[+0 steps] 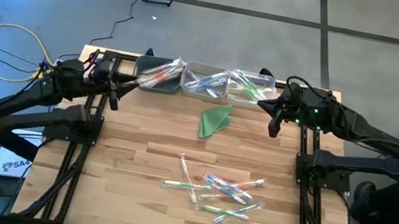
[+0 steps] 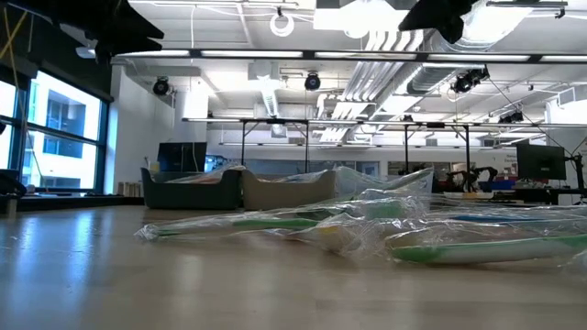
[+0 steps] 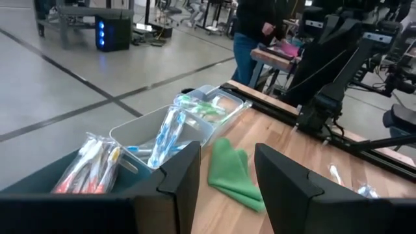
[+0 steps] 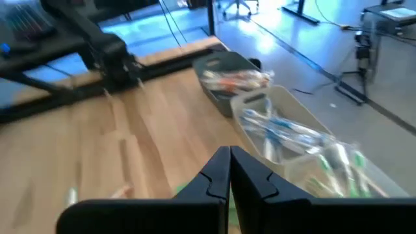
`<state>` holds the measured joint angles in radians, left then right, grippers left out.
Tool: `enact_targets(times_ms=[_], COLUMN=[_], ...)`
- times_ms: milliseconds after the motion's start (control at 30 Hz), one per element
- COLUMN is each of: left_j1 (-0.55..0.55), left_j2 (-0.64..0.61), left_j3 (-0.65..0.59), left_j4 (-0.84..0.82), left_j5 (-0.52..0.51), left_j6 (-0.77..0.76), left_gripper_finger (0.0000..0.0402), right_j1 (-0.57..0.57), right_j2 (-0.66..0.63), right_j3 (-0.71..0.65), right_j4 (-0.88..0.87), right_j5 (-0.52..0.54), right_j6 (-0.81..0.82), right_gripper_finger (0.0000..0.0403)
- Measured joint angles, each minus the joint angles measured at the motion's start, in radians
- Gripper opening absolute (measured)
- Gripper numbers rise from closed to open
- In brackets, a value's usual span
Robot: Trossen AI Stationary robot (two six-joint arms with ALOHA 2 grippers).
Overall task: Pick & Place Toothbrushes
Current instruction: Put the blue toothbrush into the gray bin
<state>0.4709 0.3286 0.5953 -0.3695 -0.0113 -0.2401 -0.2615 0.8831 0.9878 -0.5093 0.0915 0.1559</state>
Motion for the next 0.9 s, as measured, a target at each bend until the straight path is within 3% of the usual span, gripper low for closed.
enact_targets(times_ms=[233, 433, 700, 900], left_j1=[0.000, 0.000, 0.000, 0.000], left_j2=[0.003, 0.003, 0.003, 0.003], left_j3=[0.000, 0.000, 0.000, 0.000], left_j4=[-0.001, 0.000, 0.000, 0.000], left_j5=[0.000, 0.000, 0.000, 0.000], left_j6=[0.000, 0.000, 0.000, 0.000], left_gripper_finger=[0.0143, 0.0143, 0.0143, 0.0143], right_j1=[0.015, 0.131, 0.306, 0.400], right_j2=[0.065, 0.170, 0.281, 0.313], right_j3=[0.000, 0.000, 0.000, 0.000], right_j4=[0.093, 0.098, 0.088, -0.011], right_j5=[-0.046, -0.042, -0.043, -0.058], right_j6=[0.111, 0.166, 0.332, 0.511], right_gripper_finger=[0.0004, 0.0004, 0.0003, 0.0004])
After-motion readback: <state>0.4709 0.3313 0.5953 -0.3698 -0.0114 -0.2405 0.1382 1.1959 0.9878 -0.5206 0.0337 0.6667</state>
